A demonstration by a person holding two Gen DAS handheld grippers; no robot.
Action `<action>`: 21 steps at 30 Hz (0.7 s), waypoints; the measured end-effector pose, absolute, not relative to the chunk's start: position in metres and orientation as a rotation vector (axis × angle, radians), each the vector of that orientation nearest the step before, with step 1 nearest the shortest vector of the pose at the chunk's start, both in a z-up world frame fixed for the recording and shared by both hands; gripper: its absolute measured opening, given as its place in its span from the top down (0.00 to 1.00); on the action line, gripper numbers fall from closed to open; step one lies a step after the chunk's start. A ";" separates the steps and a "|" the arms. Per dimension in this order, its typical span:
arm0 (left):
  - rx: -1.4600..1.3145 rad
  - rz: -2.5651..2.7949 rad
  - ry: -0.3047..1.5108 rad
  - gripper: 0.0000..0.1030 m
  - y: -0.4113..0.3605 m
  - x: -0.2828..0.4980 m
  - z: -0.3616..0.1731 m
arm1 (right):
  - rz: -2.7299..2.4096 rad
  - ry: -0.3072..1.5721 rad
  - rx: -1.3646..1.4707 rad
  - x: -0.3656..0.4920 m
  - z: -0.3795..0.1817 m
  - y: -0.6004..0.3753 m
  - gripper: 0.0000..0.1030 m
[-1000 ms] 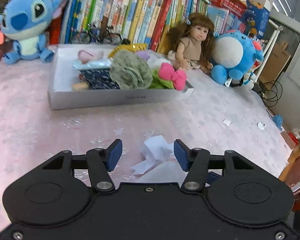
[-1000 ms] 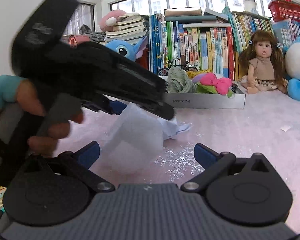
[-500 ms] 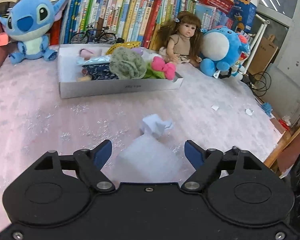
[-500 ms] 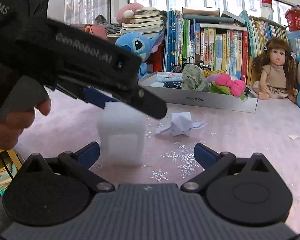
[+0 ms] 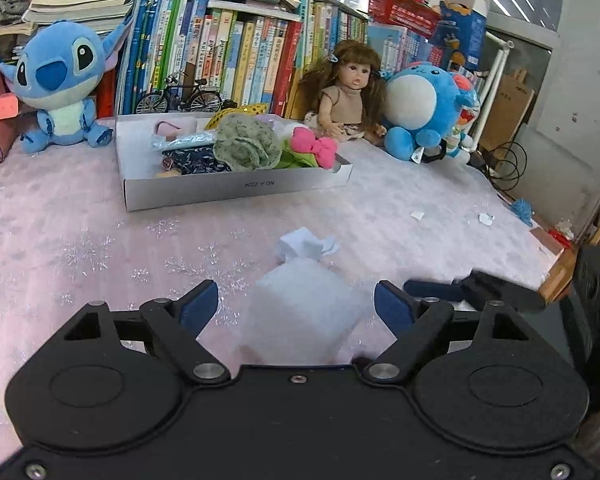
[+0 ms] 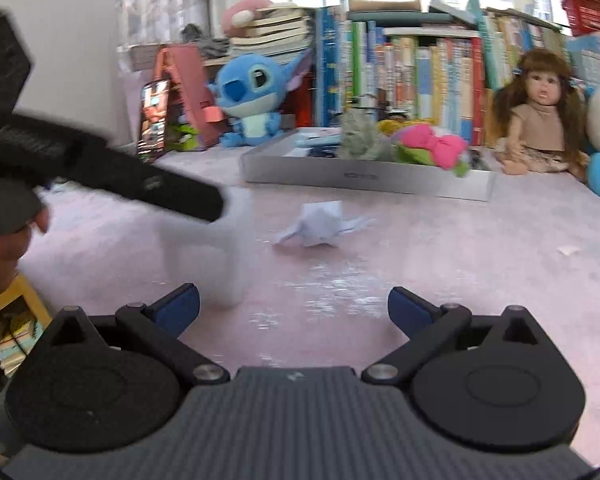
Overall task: Organize soft objects
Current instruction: 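Move left tool to white foam cube while right tool moves to crumpled paper, then grasp white foam cube with left tool while right tool grasps crumpled paper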
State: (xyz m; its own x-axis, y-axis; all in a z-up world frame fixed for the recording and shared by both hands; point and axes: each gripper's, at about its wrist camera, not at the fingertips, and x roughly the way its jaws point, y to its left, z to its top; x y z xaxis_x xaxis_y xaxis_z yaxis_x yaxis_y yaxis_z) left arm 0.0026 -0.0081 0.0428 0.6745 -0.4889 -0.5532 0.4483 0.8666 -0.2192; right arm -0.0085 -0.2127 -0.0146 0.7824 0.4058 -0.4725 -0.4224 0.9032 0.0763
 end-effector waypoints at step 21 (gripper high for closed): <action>0.072 -0.294 0.637 0.27 0.007 -0.006 0.017 | 0.206 0.461 -0.025 0.010 -0.007 -0.240 0.00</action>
State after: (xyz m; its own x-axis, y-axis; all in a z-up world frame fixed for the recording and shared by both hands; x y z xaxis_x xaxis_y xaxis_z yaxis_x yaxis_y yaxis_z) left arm -0.0055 0.0070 0.0167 0.7636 -0.2487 -0.5959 0.2925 0.9560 -0.0241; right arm 0.0102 -0.2399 -0.0071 0.8754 0.1916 -0.4438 -0.2029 0.9789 0.0223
